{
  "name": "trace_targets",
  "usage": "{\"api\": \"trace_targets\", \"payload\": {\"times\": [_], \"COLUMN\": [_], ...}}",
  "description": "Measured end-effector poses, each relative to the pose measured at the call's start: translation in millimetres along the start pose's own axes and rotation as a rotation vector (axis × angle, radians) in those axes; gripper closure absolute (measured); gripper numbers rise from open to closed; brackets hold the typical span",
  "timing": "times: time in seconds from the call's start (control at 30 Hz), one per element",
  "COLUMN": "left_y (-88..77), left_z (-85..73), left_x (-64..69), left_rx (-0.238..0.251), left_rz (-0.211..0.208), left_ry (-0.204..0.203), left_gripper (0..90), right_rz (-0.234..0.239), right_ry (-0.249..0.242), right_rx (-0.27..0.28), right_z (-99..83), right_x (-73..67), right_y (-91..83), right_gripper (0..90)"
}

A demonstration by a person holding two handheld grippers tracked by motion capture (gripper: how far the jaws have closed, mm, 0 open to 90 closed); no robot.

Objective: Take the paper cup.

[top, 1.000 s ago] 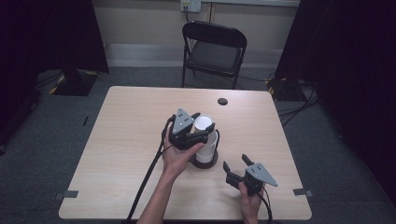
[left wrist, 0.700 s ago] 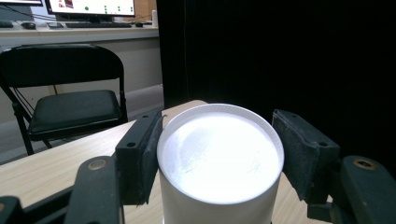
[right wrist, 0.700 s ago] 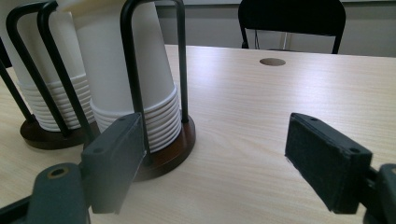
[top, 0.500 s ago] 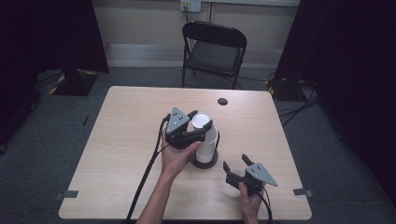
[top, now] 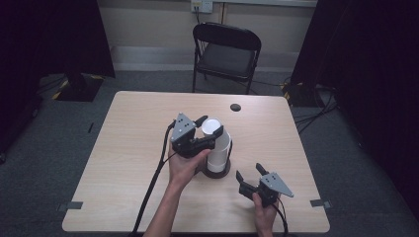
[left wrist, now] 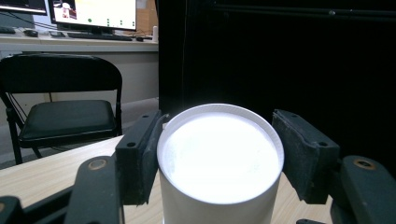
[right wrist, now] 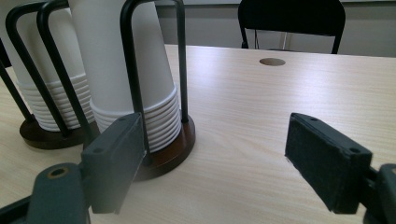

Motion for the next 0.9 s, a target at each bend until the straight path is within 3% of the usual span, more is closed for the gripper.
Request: {"api": "trace_targets", "payload": {"times": [0.13, 0.47, 0.6, 0.77, 0.9], "left_y": [-5.4, -16.4, -29.0, -38.2, -47.5], "left_z": [3.8, 7.5, 7.5, 7.6, 3.7], "left_x": [-0.7, -4.4, -3.2, -5.1, -11.7], "left_rx": [0.033, 0.05, 0.091, 0.096, 0.103], "left_rz": [0.0, -0.016, -0.025, -0.019, -0.01], "left_ry": [-0.018, -0.051, -0.079, -0.079, -0.12], "left_gripper": [35.7, 35.7, 35.7, 35.7, 35.7], "right_rz": [0.001, 0.0, -0.006, -0.015, -0.023], "right_ry": [0.0, -0.002, -0.01, -0.028, -0.031], "right_rx": [-0.001, -0.002, -0.007, -0.014, -0.024], "right_z": [0.0, 0.0, -0.1, -0.2, -0.3], "right_x": [0.0, -0.1, -0.8, -2.1, -2.8], "right_y": [0.0, 0.1, 0.8, 1.5, 2.2], "right_gripper": [19.4, 19.4, 19.6, 19.6, 19.5]}}
Point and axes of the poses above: each handheld gripper's, and its own axes: y roughly forward along the jaws, z roughly out of its top, x roughly to its right, the point moved 3 cm from there along y, roughly forward along the jaws, and after that the axes turned 8 degrees about y, right-handed, at the moved point
